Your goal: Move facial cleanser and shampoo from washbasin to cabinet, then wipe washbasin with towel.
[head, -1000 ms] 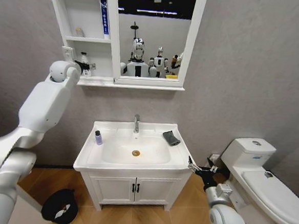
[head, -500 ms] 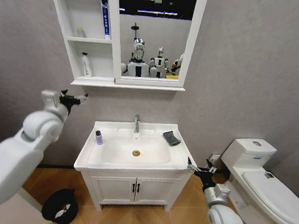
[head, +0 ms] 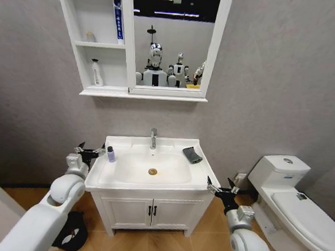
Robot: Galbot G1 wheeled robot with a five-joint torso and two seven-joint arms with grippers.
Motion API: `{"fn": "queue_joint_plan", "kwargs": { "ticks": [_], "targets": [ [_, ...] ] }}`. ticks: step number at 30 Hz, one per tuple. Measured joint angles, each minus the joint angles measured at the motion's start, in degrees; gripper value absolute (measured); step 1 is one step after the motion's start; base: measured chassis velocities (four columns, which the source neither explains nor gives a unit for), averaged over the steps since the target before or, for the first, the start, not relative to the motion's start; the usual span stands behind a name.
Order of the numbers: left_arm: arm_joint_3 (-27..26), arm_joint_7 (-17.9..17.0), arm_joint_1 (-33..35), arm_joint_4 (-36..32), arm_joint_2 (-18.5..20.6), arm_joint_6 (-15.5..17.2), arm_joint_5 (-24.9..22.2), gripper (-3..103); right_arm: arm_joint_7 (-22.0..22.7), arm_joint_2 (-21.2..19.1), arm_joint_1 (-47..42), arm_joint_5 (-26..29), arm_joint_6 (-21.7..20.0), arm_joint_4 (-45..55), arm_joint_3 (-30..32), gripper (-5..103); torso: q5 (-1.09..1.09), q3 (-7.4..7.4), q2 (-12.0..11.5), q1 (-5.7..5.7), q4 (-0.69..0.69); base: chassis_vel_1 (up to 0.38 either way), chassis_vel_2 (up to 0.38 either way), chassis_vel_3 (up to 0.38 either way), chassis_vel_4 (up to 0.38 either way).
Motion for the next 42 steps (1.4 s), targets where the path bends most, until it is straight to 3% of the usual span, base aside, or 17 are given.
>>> {"fn": "queue_joint_plan", "kwargs": {
  "ticks": [1, 6, 19, 42],
  "targets": [
    [0.35, 1.36, 0.59, 3.38, -1.64, -1.76, 2.82, 100, -0.41, -0.11, -0.72, 0.34, 0.76, -0.47, 0.65, 100, 0.00, 0.00, 0.00, 0.00, 0.02, 0.000, 0.000, 0.000, 0.000],
    [1.33, 3.35, -0.54, 8.66, -4.79, -4.61, 5.45, 100, -0.54, 0.04, -0.50, 0.33, 0.97, -0.81, 0.39, 100, 0.00, 0.00, 0.00, 0.00, 0.02, 0.000, 0.000, 0.000, 0.000],
    [2.34, 7.58, -2.44, 16.07, -10.69, -10.21, 12.04, 100, -0.55, -0.51, 0.05, 0.67, 1.23, -1.16, 0.61, 100, -0.01, 0.00, -0.01, 0.00, 0.02, 0.000, 0.000, 0.000, 0.000],
    [6.08, 7.69, -11.84, 25.64, -12.04, -9.83, 12.76, 100, -0.08, -0.45, 0.04, 0.46, 2.66, -2.53, 1.55, 100, 0.00, 0.00, -0.01, 0.00, 0.01, 0.000, 0.000, 0.000, 0.000]
  ]
}}
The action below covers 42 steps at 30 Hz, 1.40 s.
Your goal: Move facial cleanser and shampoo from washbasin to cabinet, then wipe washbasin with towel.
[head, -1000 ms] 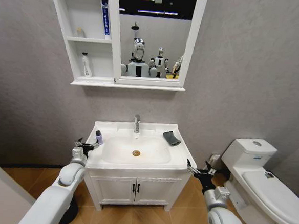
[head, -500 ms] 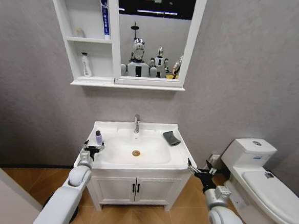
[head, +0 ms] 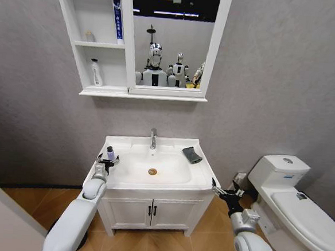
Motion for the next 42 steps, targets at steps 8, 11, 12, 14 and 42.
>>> {"fn": "queue_joint_plan", "kwargs": {
  "ticks": [8, 11, 12, 14, 42],
  "targets": [
    [0.16, -0.74, -1.90, 2.76, -0.95, 0.17, 0.65, 100, 0.20, -0.21, 0.33, 0.11, 0.01, -0.15, 0.44, 100, 0.00, 0.00, 0.00, 0.00, 0.00, 0.000, 0.000, 0.000, 0.000],
    [-0.17, -0.74, -2.79, 4.70, -1.32, 0.18, 1.19, 100, 0.27, -0.13, 0.44, 0.07, 0.01, -0.30, 0.30, 100, 0.00, 0.00, 0.00, 0.00, 0.00, 0.000, 0.000, 0.000, 0.000],
    [-0.17, -0.74, -2.79, 4.70, -1.32, 0.18, 1.19, 100, 0.27, -0.13, 0.44, 0.07, 0.01, -0.30, 0.30, 100, 0.00, 0.00, 0.00, 0.00, 0.00, 0.000, 0.000, 0.000, 0.000],
    [-0.35, -0.70, -3.21, 5.51, -1.51, 0.14, 1.34, 100, 0.31, -0.14, 0.42, -0.03, 0.01, -0.50, 0.28, 100, 0.00, 0.00, 0.00, 0.00, 0.01, 0.000, 0.000, 0.000, 0.000],
    [-1.28, -0.77, -3.51, 4.94, -1.53, 0.67, 0.77, 43, 1.27, -0.62, 0.82, -0.58, -0.49, 0.18, -0.38, 100, -0.04, 0.00, 0.00, 0.00, 0.01, 0.000, 0.000, 0.000, 0.000]
  ]
}}
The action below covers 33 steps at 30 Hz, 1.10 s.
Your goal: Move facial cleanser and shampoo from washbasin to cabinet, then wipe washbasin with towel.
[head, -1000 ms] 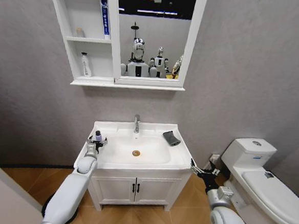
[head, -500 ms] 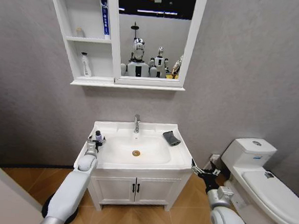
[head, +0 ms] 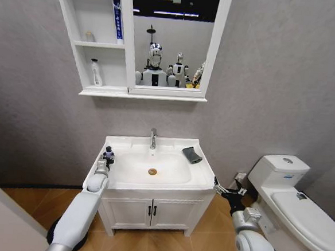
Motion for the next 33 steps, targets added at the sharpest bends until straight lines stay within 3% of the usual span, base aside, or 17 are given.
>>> {"fn": "queue_joint_plan", "kwargs": {
  "ticks": [3, 7, 8, 11, 12, 14, 15, 17, 19, 21, 26, 28, 29, 32, 33],
  "targets": [
    [0.23, -1.26, -0.17, -3.42, 1.30, 0.99, -2.05, 43, 0.00, 0.00, 0.06, -0.24, 0.00, 0.00, -0.17, 100, 0.03, 0.00, 0.00, 0.00, -0.01, 0.000, 0.000, 0.000, 0.000],
    [1.93, -6.70, -0.23, -15.36, 7.10, 7.13, -10.03, 43, 0.02, 0.03, 0.19, -0.52, -0.09, 0.04, -0.41, 100, 0.03, 0.00, 0.00, 0.00, 0.00, 0.000, 0.000, 0.000, 0.000],
    [1.93, -6.70, -0.23, -15.36, 7.10, 7.13, -10.03, 43, 0.02, 0.03, 0.19, -0.52, -0.09, 0.04, -0.41, 100, 0.03, 0.00, 0.00, 0.00, 0.00, 0.000, 0.000, 0.000, 0.000],
    [3.14, -11.23, -2.11, -27.46, 14.20, 14.68, -19.86, 43, -0.04, 0.17, 0.21, -1.17, -0.08, -0.33, -0.76, 100, 0.04, -0.01, 0.00, 0.00, 0.00, 0.000, 0.000, 0.000, 0.000],
    [3.14, -11.23, -2.11, -27.46, 14.20, 14.68, -19.86, 43, -0.04, 0.17, 0.21, -1.17, -0.08, -0.33, -0.76, 100, 0.04, -0.01, 0.00, 0.00, 0.00, 0.000, 0.000, 0.000, 0.000],
    [3.63, -13.08, -5.22, -31.87, 19.07, 18.68, -26.88, 43, -0.14, 0.34, 0.20, -1.67, -0.10, -0.46, -1.17, 100, 0.04, -0.01, 0.01, -0.01, -0.01, 0.000, 0.000, 0.000, 0.000],
    [3.63, -13.08, -5.22, -31.87, 19.07, 18.68, -26.88, 43, -0.14, 0.34, 0.20, -1.67, -0.10, -0.46, -1.17, 100, 0.04, -0.01, 0.01, -0.01, -0.01, 0.000, 0.000, 0.000, 0.000],
    [4.42, -14.68, -10.27, -33.94, 23.58, 21.50, -33.51, 43, -0.19, 0.47, 0.45, -2.10, -0.35, -0.46, -1.65, 100, 0.04, -0.01, 0.00, -0.01, 0.00, 0.000, 0.000, 0.000, 0.000],
    [4.83, -14.81, -12.05, -34.10, 24.80, 22.24, -35.10, 43, -0.19, 0.47, 0.56, -2.15, -0.49, -0.45, -1.76, 100, 0.04, -0.01, 0.01, -0.01, 0.00, 0.000, 0.000, 0.000, 0.000],
    [7.26, -14.75, -18.49, -32.95, 27.30, 23.63, -38.31, 43, -0.18, 0.36, 0.85, -2.18, -0.84, -0.23, -1.94, 100, 0.02, -0.01, 0.00, -0.01, 0.02, 0.000, 0.000, 0.000, 0.000],
    [14.22, -14.94, -32.20, -27.23, 27.12, 24.20, -42.06, 43, -0.12, 0.17, 1.15, -2.18, -1.28, -0.10, -1.97, 100, 0.04, 0.00, 0.00, -0.01, -0.01, 0.000, 0.000, 0.000, 0.000],
    [17.86, -15.19, -38.70, -23.03, 24.75, 24.37, -42.95, 43, -0.07, 0.21, 1.15, -2.20, -1.37, -0.02, -1.90, 100, 0.04, 0.00, 0.00, -0.01, -0.02, 0.000, 0.000, 0.000, 0.000],
    [17.86, -15.19, -38.70, -23.03, 24.75, 24.37, -42.95, 43, -0.07, 0.21, 1.15, -2.20, -1.37, -0.02, -1.90, 100, 0.04, 0.00, 0.00, -0.01, -0.02, 0.000, 0.000, 0.000, 0.000],
    [22.28, -15.48, -47.71, -14.90, 18.60, 24.29, -42.71, 43, 0.02, 0.47, 1.06, -2.31, -1.46, 0.07, -1.76, 100, 0.05, 0.01, 0.00, 0.00, -0.03, 0.000, 0.000, 0.000, 0.000],
    [22.28, -15.48, -47.71, -14.90, 18.60, 24.29, -42.71, 43, 0.02, 0.47, 1.06, -2.31, -1.46, 0.07, -1.76, 100, 0.05, 0.01, 0.00, 0.00, -0.03, 0.000, 0.000, 0.000, 0.000]
  ]
}}
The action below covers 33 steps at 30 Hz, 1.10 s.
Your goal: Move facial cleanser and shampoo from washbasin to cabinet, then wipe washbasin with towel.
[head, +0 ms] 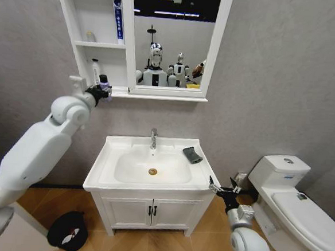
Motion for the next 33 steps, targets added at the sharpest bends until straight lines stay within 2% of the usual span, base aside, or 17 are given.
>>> {"fn": "queue_joint_plan", "kwargs": {
  "ticks": [3, 4, 6, 7, 9, 18, 23, 33],
  "targets": [
    [1.71, 0.96, -6.36, 9.34, -6.53, -0.60, 2.16, 43, 0.17, 0.02, -0.28, 0.02, -0.02, 0.10, 0.60, 100, 0.02, 0.00, 0.00, 0.00, 0.00, 0.000, 0.000, 0.000, 0.000],
    [1.71, 0.96, -6.36, 9.34, -6.53, -0.60, 2.16, 43, 0.17, 0.02, -0.28, 0.02, -0.02, 0.10, 0.60, 100, 0.02, 0.00, 0.00, 0.00, 0.00, 0.000, 0.000, 0.000, 0.000],
    [1.80, 2.43, -9.09, 15.85, -9.68, -0.78, 4.92, 43, 0.23, -0.16, -0.55, 0.36, -0.02, 0.19, 1.19, 100, 0.00, 0.00, 0.00, 0.01, 0.00, 0.000, 0.000, 0.000, 0.000],
    [1.80, 2.43, -9.09, 15.85, -9.68, -0.78, 4.92, 43, 0.23, -0.16, -0.55, 0.36, -0.02, 0.19, 1.19, 100, 0.00, 0.00, 0.00, 0.01, 0.00, 0.000, 0.000, 0.000, 0.000],
    [1.89, 3.88, -10.62, 20.47, -11.24, -1.30, 7.82, 43, 0.27, -0.28, -0.68, 0.87, 0.04, 0.23, 1.74, 100, 0.00, 0.00, 0.00, 0.00, 0.02, 0.000, 0.000, 0.000, 0.000],
    [1.82, 6.79, -11.32, 26.99, -12.54, -2.54, 13.05, 43, 0.29, -0.39, -0.71, 1.24, 0.51, -0.25, 1.93, 100, -0.03, -0.01, 0.00, 0.00, 0.04, 0.000, 0.000, 0.000, 0.000],
    [1.27, 9.48, -13.50, 33.11, -15.35, -4.63, 16.65, 43, 0.54, -0.44, -0.28, 1.33, 0.51, -0.25, 1.67, 100, -0.01, -0.01, 0.00, 0.01, 0.01, 0.000, 0.000, 0.000, 0.000],
    [0.98, 11.32, -13.90, 37.54, -16.89, -7.37, 20.67, 43, 0.39, -0.34, -1.11, 1.46, 1.76, -1.12, 2.41, 100, -0.01, -0.01, 0.00, 0.00, 0.02, 0.000, 0.000, 0.000, 0.000]
  ]
}}
